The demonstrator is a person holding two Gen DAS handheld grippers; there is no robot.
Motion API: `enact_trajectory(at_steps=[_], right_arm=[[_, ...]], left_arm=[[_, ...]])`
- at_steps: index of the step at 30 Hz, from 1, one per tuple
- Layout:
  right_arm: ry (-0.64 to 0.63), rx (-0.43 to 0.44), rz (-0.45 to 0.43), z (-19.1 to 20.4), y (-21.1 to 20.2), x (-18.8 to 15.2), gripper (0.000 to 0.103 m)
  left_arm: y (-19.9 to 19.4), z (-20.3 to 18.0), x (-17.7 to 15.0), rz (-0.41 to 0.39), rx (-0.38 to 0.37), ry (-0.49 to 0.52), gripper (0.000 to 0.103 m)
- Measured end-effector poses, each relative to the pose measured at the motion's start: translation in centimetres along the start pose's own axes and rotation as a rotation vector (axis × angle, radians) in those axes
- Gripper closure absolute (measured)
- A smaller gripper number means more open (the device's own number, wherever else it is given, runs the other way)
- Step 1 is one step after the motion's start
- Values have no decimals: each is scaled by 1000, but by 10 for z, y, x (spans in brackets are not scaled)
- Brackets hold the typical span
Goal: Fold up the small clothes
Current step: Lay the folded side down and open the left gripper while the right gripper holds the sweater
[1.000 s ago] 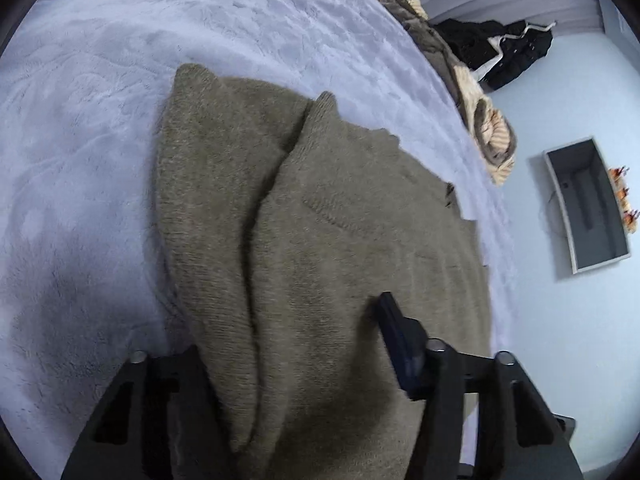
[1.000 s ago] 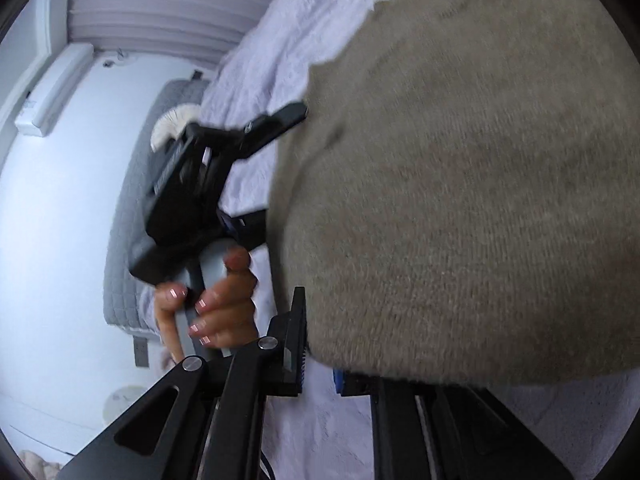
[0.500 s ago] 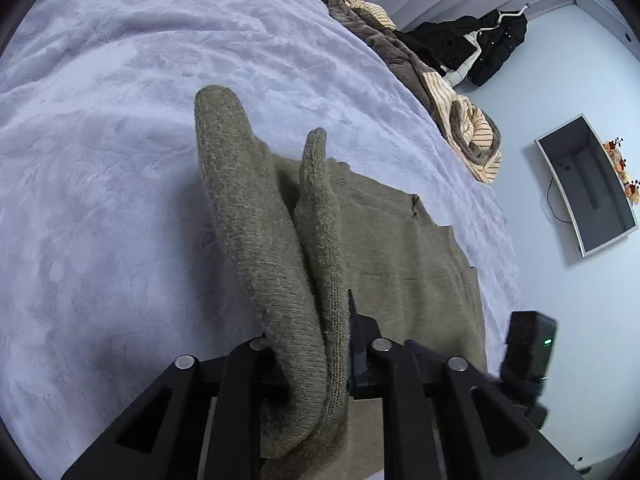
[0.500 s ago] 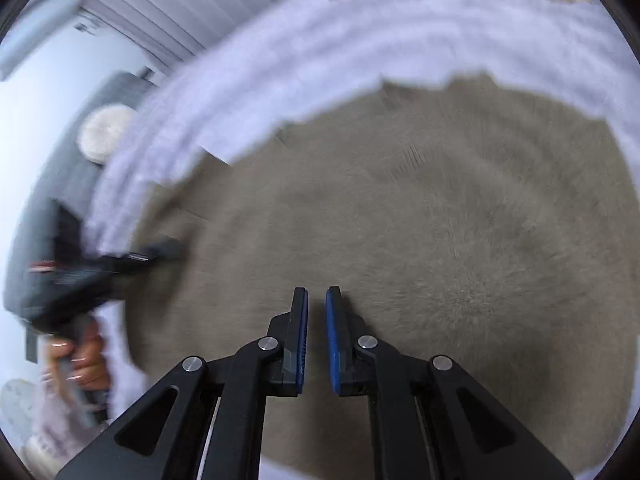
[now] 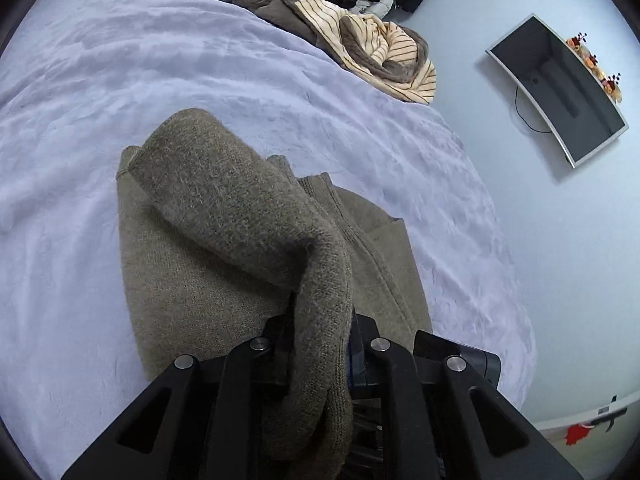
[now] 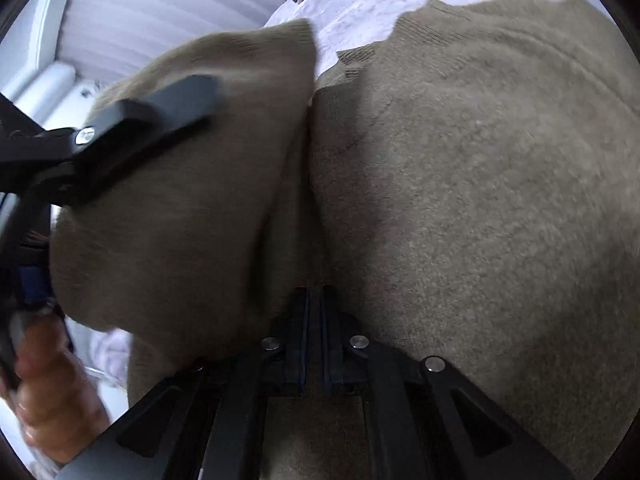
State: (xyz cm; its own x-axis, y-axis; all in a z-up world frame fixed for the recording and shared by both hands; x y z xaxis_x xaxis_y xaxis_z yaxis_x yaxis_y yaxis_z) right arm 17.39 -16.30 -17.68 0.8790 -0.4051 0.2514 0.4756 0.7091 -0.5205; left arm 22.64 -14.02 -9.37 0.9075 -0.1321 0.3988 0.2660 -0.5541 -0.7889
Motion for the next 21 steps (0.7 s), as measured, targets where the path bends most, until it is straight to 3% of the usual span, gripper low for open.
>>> enact_trajectory(at_steps=[2, 3, 4, 5, 6, 10, 15, 18, 21], right_arm=[[31, 56, -11, -2, -7, 0, 100], [38, 73, -15, -2, -9, 0, 100], [44, 83, -17, -3, -10, 1, 100], [49, 85, -19, -2, -10, 2, 100], [50, 82, -20, -2, -8, 2, 100], [74, 99, -35, 0, -7, 6, 100], [166, 190, -83, -11, -23, 11, 100], [222, 227, -110, -16, -32, 18, 99], [261, 286, -145, -18, -45, 24, 95]], left_arm=[[-4, -7, 0, -14, 34, 38, 85], [-4, -11, 0, -16, 43, 53, 78], [-4, -15, 1, -15, 37, 69, 69], [-3, -21, 2, -15, 18, 76, 44], [-2, -27, 1, -16, -9, 77, 32], [10, -46, 1, -11, 44, 125, 32], [-18, -77, 7, -56, -90, 133, 32], [-49, -85, 11, -137, -77, 176, 27], [-82, -65, 15, -235, -23, 153, 26]])
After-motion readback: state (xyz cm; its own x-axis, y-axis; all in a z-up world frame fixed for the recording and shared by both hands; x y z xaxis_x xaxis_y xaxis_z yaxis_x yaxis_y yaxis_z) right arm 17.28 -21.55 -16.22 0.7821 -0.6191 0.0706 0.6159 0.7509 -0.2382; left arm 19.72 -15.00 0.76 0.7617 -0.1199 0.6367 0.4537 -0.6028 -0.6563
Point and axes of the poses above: each gripper's, at about its wrist camera, not at the fingertips, and y roughly the way its jaws point, z to its left, x to its top, the point moved 8 cm from there along y, roughly the way its jaws point, and after that the axes turned 3 degrees about x, right-handed, at the moved point
